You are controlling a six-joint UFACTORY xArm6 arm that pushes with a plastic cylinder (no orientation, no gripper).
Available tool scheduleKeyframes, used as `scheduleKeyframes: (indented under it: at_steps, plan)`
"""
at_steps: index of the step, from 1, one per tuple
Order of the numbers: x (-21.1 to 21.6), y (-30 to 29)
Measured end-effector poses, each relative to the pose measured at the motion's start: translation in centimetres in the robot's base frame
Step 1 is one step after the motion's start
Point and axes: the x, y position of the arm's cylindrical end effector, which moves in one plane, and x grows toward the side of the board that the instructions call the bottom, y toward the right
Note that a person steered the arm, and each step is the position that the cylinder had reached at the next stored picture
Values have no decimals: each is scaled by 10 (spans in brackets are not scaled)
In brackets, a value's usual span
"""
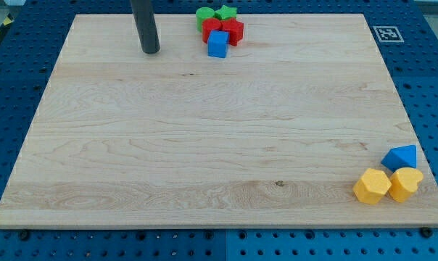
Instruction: Slide the cube above the triangle
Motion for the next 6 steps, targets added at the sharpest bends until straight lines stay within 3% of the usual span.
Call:
scheduleKeyframes:
  at_steps: [3,6]
  plan:
    - [-5,119]
    - [82,339]
